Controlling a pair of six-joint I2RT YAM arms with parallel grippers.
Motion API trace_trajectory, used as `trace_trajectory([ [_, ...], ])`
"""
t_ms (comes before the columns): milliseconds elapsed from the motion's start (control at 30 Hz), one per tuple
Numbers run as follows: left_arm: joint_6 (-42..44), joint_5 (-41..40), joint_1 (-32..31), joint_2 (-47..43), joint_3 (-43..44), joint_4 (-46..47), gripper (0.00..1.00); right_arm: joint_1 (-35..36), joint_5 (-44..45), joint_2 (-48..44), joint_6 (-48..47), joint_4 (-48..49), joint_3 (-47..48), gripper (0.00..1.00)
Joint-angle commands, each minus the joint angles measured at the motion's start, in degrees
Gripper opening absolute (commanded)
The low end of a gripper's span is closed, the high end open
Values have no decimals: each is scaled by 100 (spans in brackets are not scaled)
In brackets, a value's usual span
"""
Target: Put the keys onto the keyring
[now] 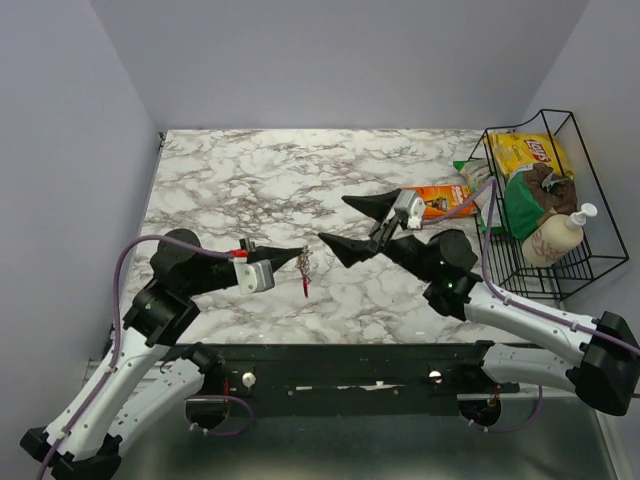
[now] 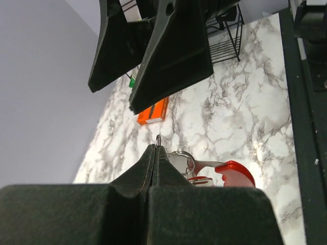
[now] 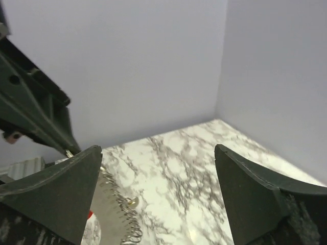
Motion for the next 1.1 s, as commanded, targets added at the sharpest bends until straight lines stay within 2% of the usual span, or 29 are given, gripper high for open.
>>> trace_trajectory([
  [0, -1399, -719, 17, 131, -96, 477, 0, -279, 854, 398, 454, -1800, 750, 100],
  [67, -1671, -949, 25, 193, -114, 459, 0, -499, 968, 661, 656, -2453, 1111, 100],
  [100, -1733, -1019, 43, 263, -122, 416, 0, -569, 1012, 967, 665, -3109, 1287, 100],
  [200, -2216, -1275, 183, 456, -149, 389, 0, -658, 1293, 1626, 394, -4157, 2034, 100],
  [267, -2463, -1135, 288, 597, -88, 302, 0, -657, 1346, 1926, 191, -4511, 2404, 100],
  [333, -2664, -819, 595, 791, -78, 249, 0, -658, 1390, 2303, 191, -4803, 2563, 100],
  [467, -3095, 356, 1386, 976, -254, 572, 0, -684, 1417, 3067, 489, -5759, 3325, 99],
  [533, -3481, 587, 1772, 976, -420, 871, 0, -675, 1425, 3412, 673, -6304, 3617, 96],
  [600, -3492, 746, 1897, 924, -500, 995, 0, -684, 1417, 3825, 779, -6664, 3845, 93],
  [733, -3500, 790, 1994, 914, -615, 969, 0, -841, 1162, 4292, 1139, -6903, 3882, 79],
  [767, -3500, 799, 2011, 932, -606, 952, 0, -886, 988, 4345, 1201, -6930, 3856, 73],
  [1000, -3492, 808, 2020, 897, -790, 1030, 0, -1027, 767, 4257, 1439, -6545, 3250, 65],
  [1067, -3492, 808, 2020, 897, -817, 1031, 0, -1027, 766, 4222, 1518, -6403, 3039, 60],
])
